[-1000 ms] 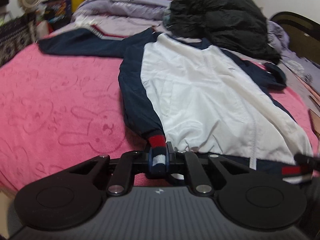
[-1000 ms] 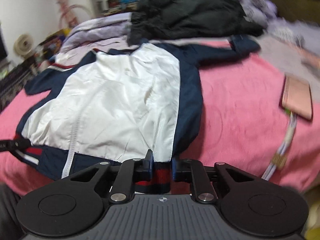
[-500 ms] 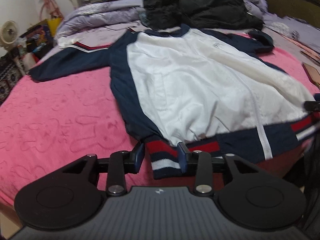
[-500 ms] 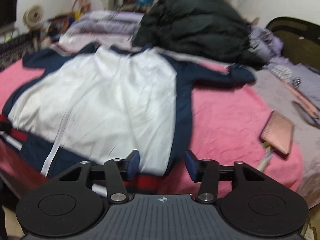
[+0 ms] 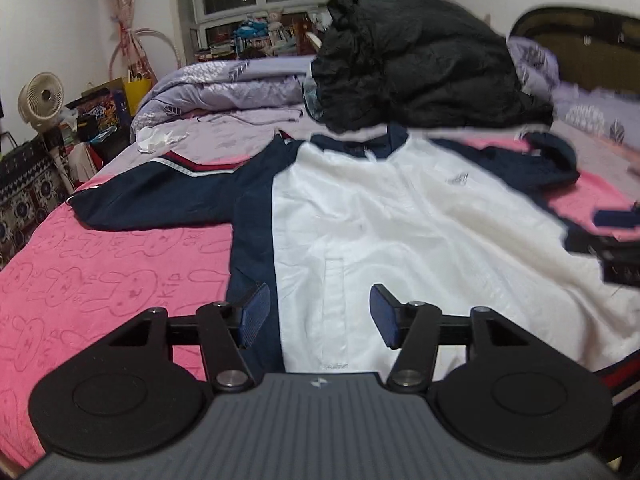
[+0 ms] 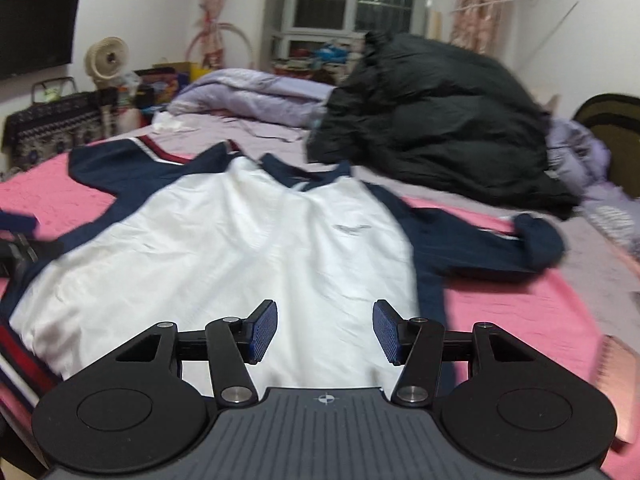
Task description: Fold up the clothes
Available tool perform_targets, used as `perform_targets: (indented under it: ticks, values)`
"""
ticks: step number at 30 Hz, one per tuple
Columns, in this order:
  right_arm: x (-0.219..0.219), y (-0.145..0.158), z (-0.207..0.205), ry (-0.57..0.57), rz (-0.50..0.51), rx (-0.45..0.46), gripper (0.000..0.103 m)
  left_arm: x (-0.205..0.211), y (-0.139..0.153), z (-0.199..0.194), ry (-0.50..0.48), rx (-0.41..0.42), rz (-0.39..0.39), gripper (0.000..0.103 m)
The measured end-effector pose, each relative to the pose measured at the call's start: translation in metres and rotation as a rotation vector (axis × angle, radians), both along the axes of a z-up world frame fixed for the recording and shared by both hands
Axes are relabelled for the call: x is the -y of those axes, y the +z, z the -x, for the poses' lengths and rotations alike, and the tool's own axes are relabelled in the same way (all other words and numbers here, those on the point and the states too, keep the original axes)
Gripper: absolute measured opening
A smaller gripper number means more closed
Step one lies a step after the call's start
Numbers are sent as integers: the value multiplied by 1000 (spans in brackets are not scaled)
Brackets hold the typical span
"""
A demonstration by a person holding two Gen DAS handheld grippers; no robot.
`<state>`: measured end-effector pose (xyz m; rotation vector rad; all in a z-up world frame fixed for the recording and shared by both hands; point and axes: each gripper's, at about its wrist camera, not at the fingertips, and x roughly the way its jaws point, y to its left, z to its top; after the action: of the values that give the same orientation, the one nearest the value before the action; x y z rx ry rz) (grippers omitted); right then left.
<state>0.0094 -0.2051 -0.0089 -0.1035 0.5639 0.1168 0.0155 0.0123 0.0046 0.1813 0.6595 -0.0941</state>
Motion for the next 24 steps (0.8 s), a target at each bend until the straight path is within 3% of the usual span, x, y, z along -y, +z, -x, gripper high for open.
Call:
perform_targets:
  ticks: [3, 6, 12, 14, 16, 18, 20, 22, 24]
  values:
    - [12, -22, -30, -66, 36, -117, 54, -4, -17, 0, 10, -39, -43, 63]
    - [42, -30, -49, -162, 35, -212, 65, -9, -34, 2, 21, -77, -84, 63]
    - [37, 20, -64, -118, 87, -27, 66, 9, -3, -21, -33, -4, 24, 62]
    - [32, 30, -84, -83, 57, 25, 66, 24, -7, -36, -42, 15, 11, 62]
    - [27, 36, -108, -47, 28, 60, 66, 33, -21, -52, -37, -42, -15, 62]
    - [21, 22, -139, -41, 28, 15, 66, 40, -36, -66, -23, -113, -41, 62]
    - [15, 0, -169, -44, 20, -58, 66, 42, -43, -68, -20, -116, -44, 64]
    - [13, -30, -184, -65, -19, -155, 67, 42, -46, -68, -12, -93, -61, 78]
    - [12, -58, -184, -95, -48, -186, 81, 41, -51, -69, 7, -68, -76, 92]
